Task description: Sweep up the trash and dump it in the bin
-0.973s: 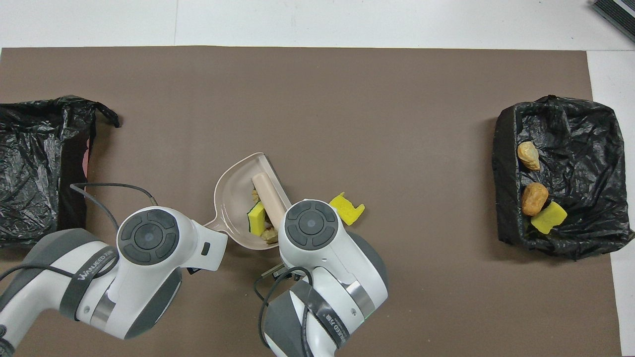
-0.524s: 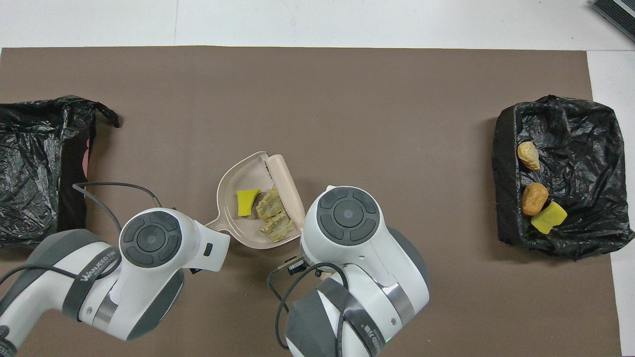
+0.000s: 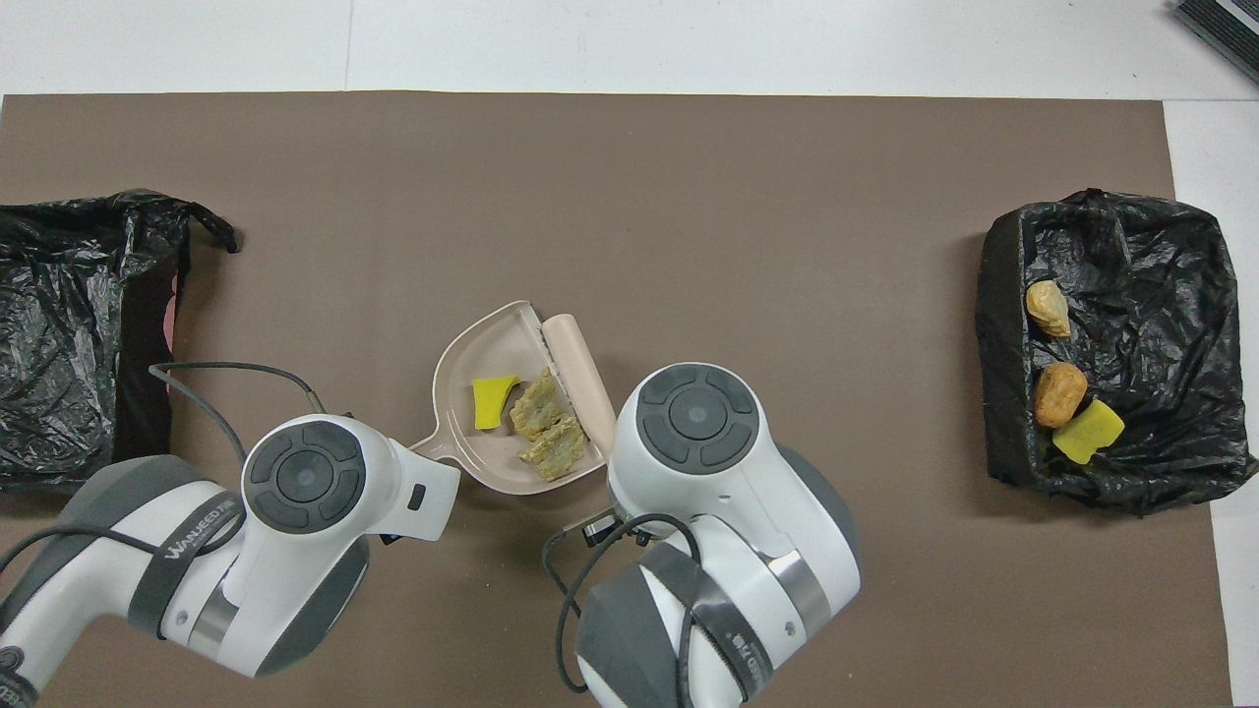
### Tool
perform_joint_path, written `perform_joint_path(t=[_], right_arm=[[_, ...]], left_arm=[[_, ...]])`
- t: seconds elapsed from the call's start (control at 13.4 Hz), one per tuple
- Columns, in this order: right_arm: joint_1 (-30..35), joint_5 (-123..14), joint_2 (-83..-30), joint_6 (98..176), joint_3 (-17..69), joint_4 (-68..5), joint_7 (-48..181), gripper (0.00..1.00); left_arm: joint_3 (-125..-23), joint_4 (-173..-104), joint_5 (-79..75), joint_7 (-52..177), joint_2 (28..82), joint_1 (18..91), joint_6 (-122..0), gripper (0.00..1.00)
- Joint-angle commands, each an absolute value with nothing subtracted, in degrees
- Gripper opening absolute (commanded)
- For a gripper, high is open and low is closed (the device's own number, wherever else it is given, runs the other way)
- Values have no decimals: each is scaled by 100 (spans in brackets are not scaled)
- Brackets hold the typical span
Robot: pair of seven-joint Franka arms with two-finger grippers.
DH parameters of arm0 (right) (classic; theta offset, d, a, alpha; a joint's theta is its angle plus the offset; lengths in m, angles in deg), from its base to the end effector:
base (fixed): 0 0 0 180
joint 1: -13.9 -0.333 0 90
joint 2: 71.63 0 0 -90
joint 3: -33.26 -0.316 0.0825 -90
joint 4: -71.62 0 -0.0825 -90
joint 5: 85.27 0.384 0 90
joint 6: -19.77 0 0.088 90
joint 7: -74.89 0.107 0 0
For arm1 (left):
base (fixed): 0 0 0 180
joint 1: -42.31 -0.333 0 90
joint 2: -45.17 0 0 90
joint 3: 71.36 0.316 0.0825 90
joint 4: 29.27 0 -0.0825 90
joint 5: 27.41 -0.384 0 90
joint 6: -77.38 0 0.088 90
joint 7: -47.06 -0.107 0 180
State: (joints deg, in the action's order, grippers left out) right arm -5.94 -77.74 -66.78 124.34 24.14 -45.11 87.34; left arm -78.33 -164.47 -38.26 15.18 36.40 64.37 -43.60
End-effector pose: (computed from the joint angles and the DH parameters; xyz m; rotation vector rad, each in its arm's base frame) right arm 0.4612 0.2663 0.3833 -3.0576 -0.3648 0.5037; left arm 0.4145 -0.2203 0.3817 -2.4745 1.6325 0.1508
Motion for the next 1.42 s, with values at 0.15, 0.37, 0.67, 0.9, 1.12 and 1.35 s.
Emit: perform_joint_path(t=[0.15,0.37,0.67,0.9,1.12,1.35], right_arm=[[25,-8483,-7128,12584,2324,-5185,9282,0],[124,-8404,-7365,12883,2315,-5651,9247,0],[-42,-7764,-7111,13120,2306,-5661,9123,0],[-402,-7096,-6822,13550,2297,-5591,9089,0],[-702,-6480,-6443,13850,2297,-5136,9079,0],[-1035,-6215,-6328,13903,2236,-4844,9088,0]], left_arm=[[-7778,-16533,-3857,1603,3559,6551,-4462,0],[-7778,-16533,-3857,1603,3559,6533,-4462,0],[-7778,-16559,-3805,1560,3559,6498,-4462,0],[-7778,-16559,-3444,1524,3630,6507,-4444,0],[-7778,-16568,-3173,1569,3612,6498,-4330,0],[-7769,-16568,-3048,1577,3612,6401,-4251,0]])
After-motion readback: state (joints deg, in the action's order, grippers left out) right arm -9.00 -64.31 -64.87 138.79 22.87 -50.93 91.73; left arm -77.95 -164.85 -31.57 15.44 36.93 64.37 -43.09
